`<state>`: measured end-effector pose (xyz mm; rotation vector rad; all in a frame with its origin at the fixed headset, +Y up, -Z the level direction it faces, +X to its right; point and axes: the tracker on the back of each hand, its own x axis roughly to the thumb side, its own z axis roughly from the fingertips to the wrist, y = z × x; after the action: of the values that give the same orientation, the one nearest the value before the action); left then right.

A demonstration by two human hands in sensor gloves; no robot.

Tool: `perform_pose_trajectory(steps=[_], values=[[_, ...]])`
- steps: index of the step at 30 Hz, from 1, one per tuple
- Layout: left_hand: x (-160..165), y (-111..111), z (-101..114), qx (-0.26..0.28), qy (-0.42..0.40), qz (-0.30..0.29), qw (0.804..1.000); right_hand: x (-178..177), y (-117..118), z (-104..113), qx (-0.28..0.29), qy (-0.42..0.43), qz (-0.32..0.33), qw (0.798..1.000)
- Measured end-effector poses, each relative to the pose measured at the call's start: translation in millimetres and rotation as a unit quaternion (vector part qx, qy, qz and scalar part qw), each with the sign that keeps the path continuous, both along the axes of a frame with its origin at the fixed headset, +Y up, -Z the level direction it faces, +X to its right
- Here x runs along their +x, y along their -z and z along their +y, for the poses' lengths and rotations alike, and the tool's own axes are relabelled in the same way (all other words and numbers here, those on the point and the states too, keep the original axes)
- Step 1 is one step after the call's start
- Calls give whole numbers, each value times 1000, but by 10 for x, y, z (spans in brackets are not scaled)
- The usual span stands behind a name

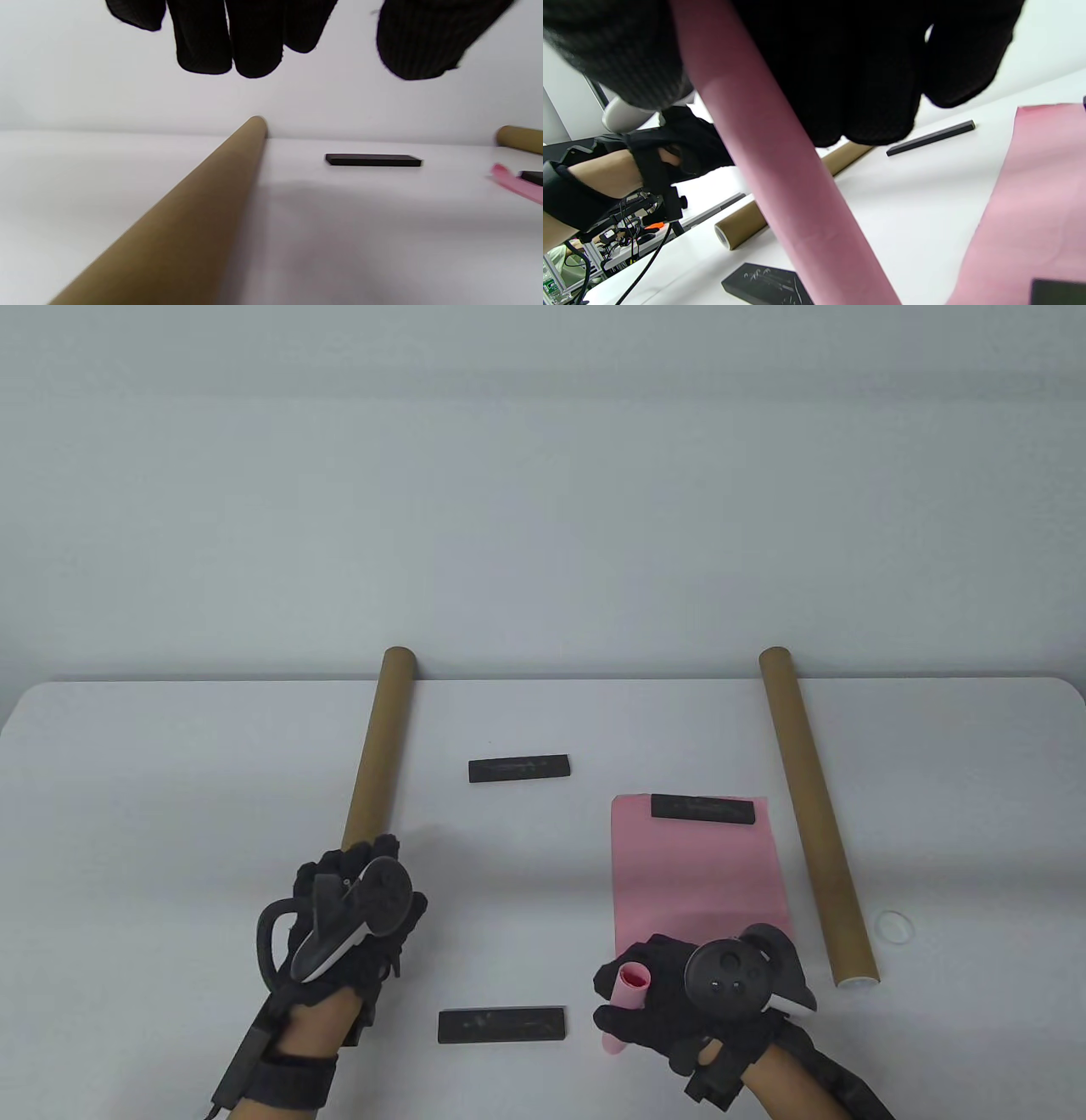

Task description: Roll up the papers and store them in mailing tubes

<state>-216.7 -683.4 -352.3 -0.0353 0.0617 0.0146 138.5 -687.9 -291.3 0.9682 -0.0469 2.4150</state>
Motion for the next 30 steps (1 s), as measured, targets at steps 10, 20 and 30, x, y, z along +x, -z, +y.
perform_pose_trajectory(steps=[10, 20, 30], values=[[-194, 754, -239, -174, 21, 104, 979, 146, -133, 240, 151, 47, -59, 986], [-380, 1239, -641, -333, 19, 231, 914, 183, -145, 238, 169, 46, -58, 983], [-303, 1327, -750, -284, 16, 259, 923, 202, -133, 238, 170, 45, -63, 982]])
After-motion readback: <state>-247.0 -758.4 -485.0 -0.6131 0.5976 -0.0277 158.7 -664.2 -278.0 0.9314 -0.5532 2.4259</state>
